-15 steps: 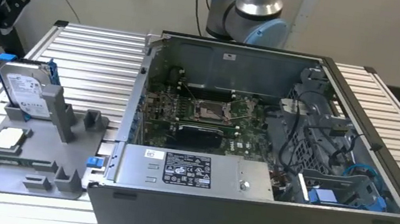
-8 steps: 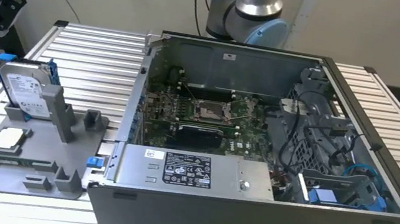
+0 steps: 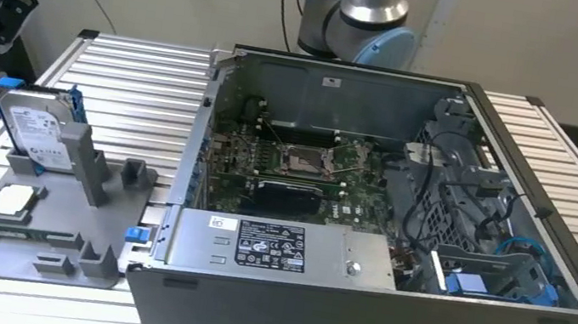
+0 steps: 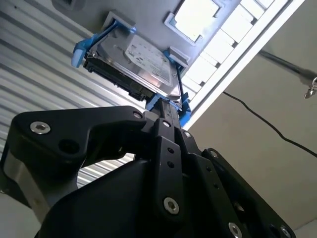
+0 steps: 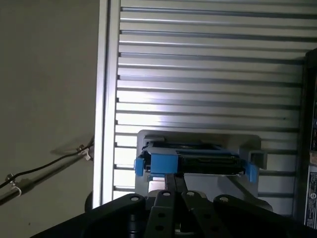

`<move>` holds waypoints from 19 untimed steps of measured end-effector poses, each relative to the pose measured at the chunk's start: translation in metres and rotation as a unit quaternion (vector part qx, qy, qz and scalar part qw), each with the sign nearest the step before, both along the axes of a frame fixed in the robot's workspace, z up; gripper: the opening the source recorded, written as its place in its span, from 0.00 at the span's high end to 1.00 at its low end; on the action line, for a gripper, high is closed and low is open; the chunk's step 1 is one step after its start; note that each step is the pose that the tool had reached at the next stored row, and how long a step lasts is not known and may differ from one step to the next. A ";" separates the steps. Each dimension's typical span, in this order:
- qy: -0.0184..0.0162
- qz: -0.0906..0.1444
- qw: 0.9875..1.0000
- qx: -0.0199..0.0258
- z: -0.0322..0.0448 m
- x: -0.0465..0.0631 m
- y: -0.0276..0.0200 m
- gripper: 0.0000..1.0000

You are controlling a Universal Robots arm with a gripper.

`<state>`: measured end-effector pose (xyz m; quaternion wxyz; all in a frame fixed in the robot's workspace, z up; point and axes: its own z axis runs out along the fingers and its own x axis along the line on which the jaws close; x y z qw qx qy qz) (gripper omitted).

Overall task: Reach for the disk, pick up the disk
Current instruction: 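Pick up the disk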

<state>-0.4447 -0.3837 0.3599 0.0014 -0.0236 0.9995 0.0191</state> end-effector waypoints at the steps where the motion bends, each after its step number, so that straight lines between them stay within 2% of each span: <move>1: 0.000 0.008 1.000 0.000 0.0000 0.000 0.0000 1.00; 4: 0.000 0.036 0.999 0.000 -0.0001 0.000 0.0000 1.00; 6: 0.000 0.054 0.999 0.000 -0.0001 0.000 0.0000 1.00; 9: 0.000 0.080 0.997 0.000 -0.0001 0.000 0.0000 1.00; 14: 0.000 0.107 0.994 0.000 -0.0001 0.000 0.0000 1.00; 16: 0.000 0.121 0.993 0.000 -0.0001 0.000 0.0000 1.00; 19: 0.000 0.147 0.989 0.000 -0.0001 0.000 0.0000 1.00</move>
